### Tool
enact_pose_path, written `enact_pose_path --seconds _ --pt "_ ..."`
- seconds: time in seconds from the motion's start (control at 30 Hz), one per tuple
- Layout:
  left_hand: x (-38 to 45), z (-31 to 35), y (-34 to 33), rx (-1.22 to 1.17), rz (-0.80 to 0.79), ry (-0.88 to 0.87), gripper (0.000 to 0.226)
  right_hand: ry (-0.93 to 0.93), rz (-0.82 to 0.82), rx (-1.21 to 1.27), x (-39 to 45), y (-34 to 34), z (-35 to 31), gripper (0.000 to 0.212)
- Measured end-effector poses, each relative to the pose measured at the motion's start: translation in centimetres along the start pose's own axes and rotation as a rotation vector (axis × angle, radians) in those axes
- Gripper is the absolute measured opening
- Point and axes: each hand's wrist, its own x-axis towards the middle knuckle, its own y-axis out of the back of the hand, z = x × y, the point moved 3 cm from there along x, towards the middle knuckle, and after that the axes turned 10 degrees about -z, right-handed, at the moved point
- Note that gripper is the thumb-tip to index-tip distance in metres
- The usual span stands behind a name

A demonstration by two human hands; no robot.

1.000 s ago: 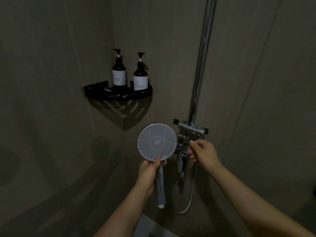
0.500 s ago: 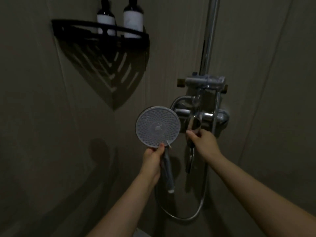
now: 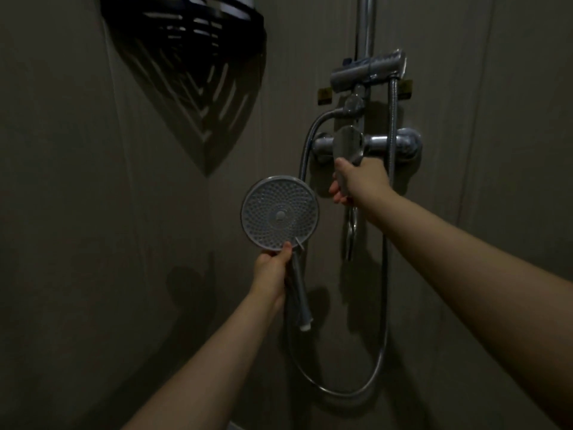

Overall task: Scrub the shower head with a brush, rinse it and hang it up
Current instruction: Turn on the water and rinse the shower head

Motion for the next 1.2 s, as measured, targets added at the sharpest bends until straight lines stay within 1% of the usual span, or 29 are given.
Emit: enact_pose_path --seconds 0.03,0.1,0.17,0.27,0.4,0.5,0.57,0.63,0.7,0.8,0.87,0.93,0.97,1.0,1.03,1.07,1.1,1.13,1.17,1.2 --pt "-0.3 -0.4 0.3 0.034 0.004 0.031 0.011 -0.009 0.002 0.014 -0.1 -0.1 -0.1 0.027" --pt "-0.6 -1.3 0.9 0.115 0.018 0.103 0.021 -0.036 0.007 0.042 -0.3 -0.1 -0.4 0.027" --pt "-0.5 -2.0 1.6 0.2 0.056 0.141 0.027 -0.066 0.014 0.045 -0.4 -0.1 -0.7 0.027" --pt "-0.6 -2.1 2.6 0.299 0.09 0.166 0.024 -0.097 0.011 0.048 -0.4 -0.2 -1.0 0.026" --pt "-0.7 -1.8 3.7 0.412 0.071 0.198 0.027 -0.121 0.016 0.019 -0.5 -0.2 -1.2 0.028" --pt "-1.0 -1.4 4.3 0.543 0.038 0.24 0.032 -0.142 0.029 0.028 -0.4 -0.2 -1.2 0.031" --pt "-1.4 -1.1 4.3 0.635 -0.013 0.274 0.033 -0.173 0.038 0.058 -0.3 -0.3 -1.3 0.034" --pt "-1.5 -1.2 4.1 0.729 -0.063 0.296 0.033 -0.194 0.055 0.139 -0.4 -0.3 -1.5 0.034" --pt "-1.5 -1.4 3.7 0.812 -0.141 0.317 0.032 -0.191 0.058 0.17 -0.7 -0.4 -1.7 0.034" --pt "-1.5 -1.7 3.1 0.937 -0.284 0.381 0.03 -0.175 0.04 0.084 -1.0 -0.3 -1.9 0.033" --pt "-1.3 -1.9 3.0 0.995 -0.322 0.4 0.03 -0.114 -0.015 0.047 -1.0 -0.2 -1.6 0.029" --pt "-1.1 -1.9 2.8 1.024 -0.329 0.388 0.031 0.001 -0.042 0.004 -1.6 0.2 -0.1 0.029" --pt "-1.0 -1.9 2.7 1.04 -0.325 0.373 0.032 0.08 -0.014 -0.059 -2.3 0.5 1.3 0.031" --pt "-0.9 -1.8 2.7 1.059 -0.323 0.361 0.03 0.158 0.031 -0.172 -3.2 0.8 3.3 0.033" --pt "-0.8 -1.8 2.7 1.075 -0.326 0.351 0.027 0.198 0.066 -0.315 -4.2 0.9 5.4 0.034" --pt "-0.6 -1.7 2.8 1.09 -0.329 0.341 0.024 0.196 0.077 -0.47 -5.1 0.9 7.9 0.031" --pt "-0.4 -1.7 2.9 1.107 -0.331 0.331 0.022 0.122 0.046 -0.592 -6.2 0.8 10.2 0.025" --pt "-0.4 -1.6 3.0 1.123 -0.332 0.323 0.021 0.025 -0.004 -0.633 -7.0 0.5 12.5 0.017" --pt "-0.4 -1.6 3.0 1.137 -0.334 0.315 0.021 -0.098 -0.057 -0.587 -7.4 0.2 14.2 0.036" --pt "-0.5 -1.6 2.9 1.157 -0.341 0.305 0.022 -0.186 -0.1 -0.481 -7.6 -0.2 15.6 0.07"
